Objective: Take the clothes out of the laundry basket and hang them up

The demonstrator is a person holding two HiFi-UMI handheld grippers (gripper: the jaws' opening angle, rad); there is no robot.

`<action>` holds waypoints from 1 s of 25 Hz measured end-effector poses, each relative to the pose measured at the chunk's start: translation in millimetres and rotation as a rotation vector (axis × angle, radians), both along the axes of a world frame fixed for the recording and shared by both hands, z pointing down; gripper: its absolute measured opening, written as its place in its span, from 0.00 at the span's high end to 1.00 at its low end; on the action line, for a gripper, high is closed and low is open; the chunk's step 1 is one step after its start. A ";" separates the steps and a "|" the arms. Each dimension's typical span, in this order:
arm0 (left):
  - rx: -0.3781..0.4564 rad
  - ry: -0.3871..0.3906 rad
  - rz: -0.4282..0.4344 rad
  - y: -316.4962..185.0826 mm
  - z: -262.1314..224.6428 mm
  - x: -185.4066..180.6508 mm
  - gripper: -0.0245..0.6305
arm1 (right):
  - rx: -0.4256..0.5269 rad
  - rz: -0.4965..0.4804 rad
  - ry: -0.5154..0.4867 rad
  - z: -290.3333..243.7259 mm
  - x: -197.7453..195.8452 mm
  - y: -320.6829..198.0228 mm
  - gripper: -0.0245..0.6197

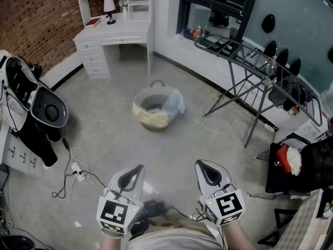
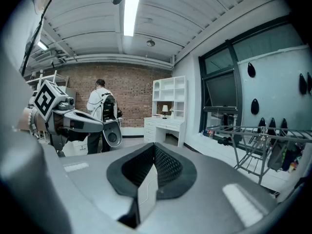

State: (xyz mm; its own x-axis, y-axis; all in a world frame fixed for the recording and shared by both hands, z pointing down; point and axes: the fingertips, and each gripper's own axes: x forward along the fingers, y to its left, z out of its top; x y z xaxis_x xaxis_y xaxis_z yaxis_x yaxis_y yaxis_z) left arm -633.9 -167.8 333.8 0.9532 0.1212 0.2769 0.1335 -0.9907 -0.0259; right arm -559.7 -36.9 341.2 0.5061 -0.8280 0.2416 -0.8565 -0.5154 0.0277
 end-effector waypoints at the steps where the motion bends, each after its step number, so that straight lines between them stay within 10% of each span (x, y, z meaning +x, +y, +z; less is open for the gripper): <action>1: 0.000 0.001 0.000 0.1 0.5 0.0 0.97 | -0.001 0.001 -0.001 0.9 -0.2 0.3 0.95; 19: -0.036 0.014 -0.004 11.5 -0.1 7.9 0.97 | 0.034 -0.011 -0.056 6.0 2.6 6.8 0.95; 21: -0.045 0.011 0.007 16.3 -0.1 10.7 0.80 | 0.043 -0.010 -0.063 6.0 5.1 9.2 0.89; 25: -0.015 0.008 0.010 24.1 -1.0 17.1 0.78 | 0.050 -0.015 -0.062 5.8 11.4 15.2 0.80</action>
